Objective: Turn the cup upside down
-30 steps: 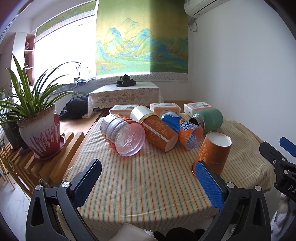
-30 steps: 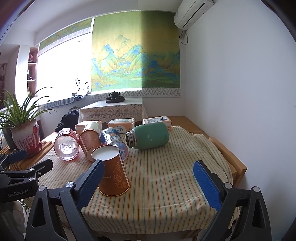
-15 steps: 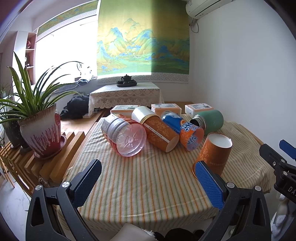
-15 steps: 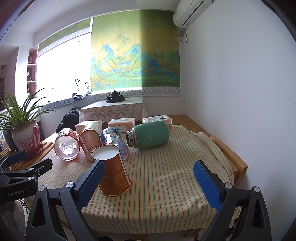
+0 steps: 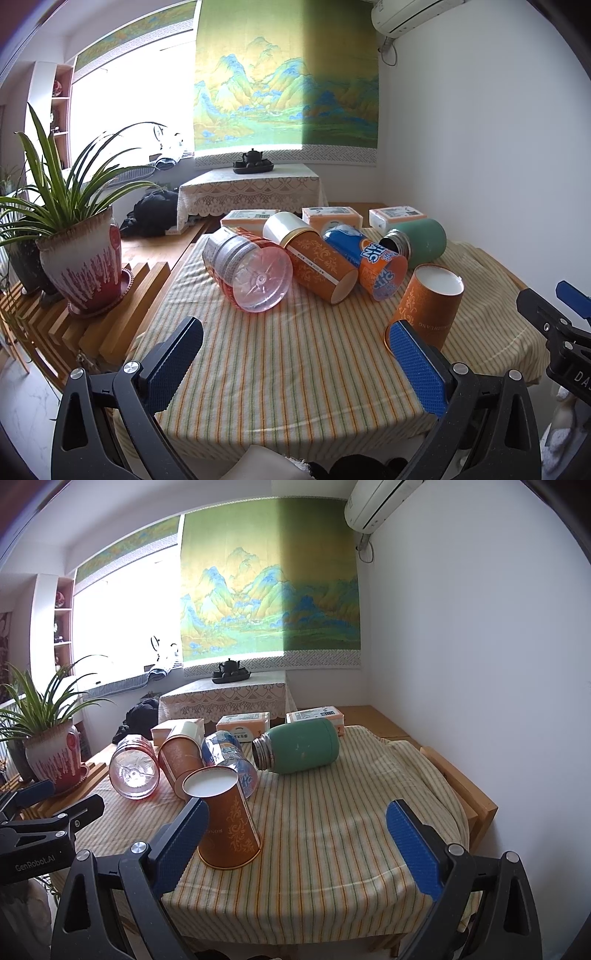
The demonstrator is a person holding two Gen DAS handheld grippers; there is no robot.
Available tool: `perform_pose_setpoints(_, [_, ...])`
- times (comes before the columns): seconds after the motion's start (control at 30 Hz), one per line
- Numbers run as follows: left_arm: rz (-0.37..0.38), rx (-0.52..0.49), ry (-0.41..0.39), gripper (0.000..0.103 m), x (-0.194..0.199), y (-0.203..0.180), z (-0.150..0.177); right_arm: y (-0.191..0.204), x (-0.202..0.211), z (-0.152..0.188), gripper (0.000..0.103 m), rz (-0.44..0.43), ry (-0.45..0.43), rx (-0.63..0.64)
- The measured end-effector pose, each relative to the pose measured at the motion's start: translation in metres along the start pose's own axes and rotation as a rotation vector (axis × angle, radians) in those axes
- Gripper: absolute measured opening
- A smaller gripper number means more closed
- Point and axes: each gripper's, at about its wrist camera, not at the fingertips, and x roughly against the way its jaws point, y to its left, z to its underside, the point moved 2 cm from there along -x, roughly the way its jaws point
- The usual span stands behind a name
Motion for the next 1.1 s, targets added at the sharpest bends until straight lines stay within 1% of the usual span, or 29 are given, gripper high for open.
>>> perform_pose_setpoints(1.1, [-0.007, -0.006, -0.007, 0.102, 0.0002, -0.0005, -0.0014, 0.0004, -0.0038, 0.0004, 0.095, -0.007, 0.015, -0.010])
